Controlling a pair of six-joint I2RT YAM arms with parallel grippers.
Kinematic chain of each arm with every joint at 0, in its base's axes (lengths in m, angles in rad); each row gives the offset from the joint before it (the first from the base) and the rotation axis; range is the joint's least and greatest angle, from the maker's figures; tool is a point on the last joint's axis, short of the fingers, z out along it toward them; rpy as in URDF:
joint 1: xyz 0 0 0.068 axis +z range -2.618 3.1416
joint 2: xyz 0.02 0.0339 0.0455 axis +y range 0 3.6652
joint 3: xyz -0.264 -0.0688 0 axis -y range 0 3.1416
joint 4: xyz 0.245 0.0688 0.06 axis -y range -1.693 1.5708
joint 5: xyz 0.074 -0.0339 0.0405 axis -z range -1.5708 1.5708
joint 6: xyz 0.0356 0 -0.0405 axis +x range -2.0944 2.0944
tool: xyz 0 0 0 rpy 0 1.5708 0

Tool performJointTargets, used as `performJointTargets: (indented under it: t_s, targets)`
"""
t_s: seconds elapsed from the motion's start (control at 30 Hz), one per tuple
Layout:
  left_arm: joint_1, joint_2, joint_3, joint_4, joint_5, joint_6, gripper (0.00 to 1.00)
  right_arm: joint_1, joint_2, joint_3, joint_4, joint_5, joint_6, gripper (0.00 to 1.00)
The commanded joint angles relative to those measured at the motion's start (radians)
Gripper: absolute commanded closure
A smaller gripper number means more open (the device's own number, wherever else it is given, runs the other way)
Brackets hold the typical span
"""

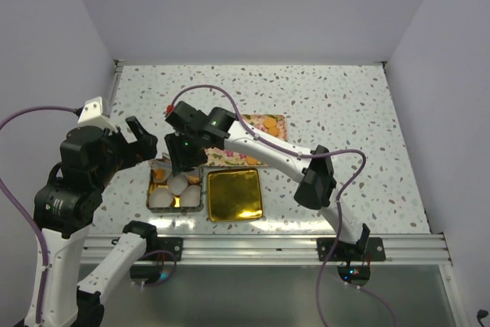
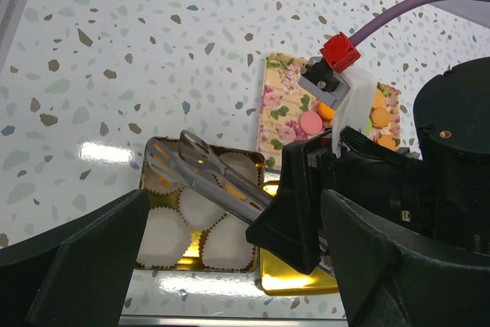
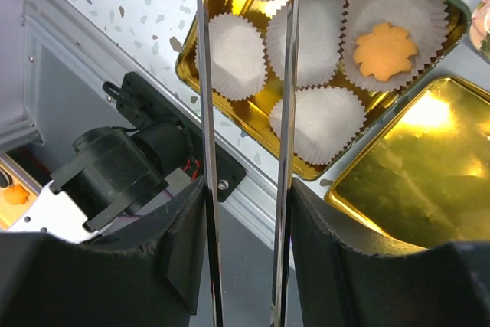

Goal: Pack the cookies

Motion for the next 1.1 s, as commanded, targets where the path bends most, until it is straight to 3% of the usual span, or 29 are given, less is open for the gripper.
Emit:
performJointTargets:
  t_s: [0.0,0.33,0.73,1.07]
  targets:
    - [-0.007,0.012,0.002,0.015,0.007,0.019,0.00,-0.015,-0.009,0.006,0.034,0.016,-0.014,0.52]
    - [-0.011,0.020,0.002,0.020,-0.006,0.023,0.00,-0.038,-0.064,-0.012,0.021,0.045,-0.014,0.51]
    - [-0.021,0.034,-0.004,0.038,-0.016,0.025,0.00,-0.232,-0.334,-0.289,-0.025,0.132,-0.077,0.51]
    - [-0.033,0.045,-0.021,0.060,-0.018,0.026,0.00,-0.319,-0.392,-0.428,-0.156,0.293,-0.143,0.47]
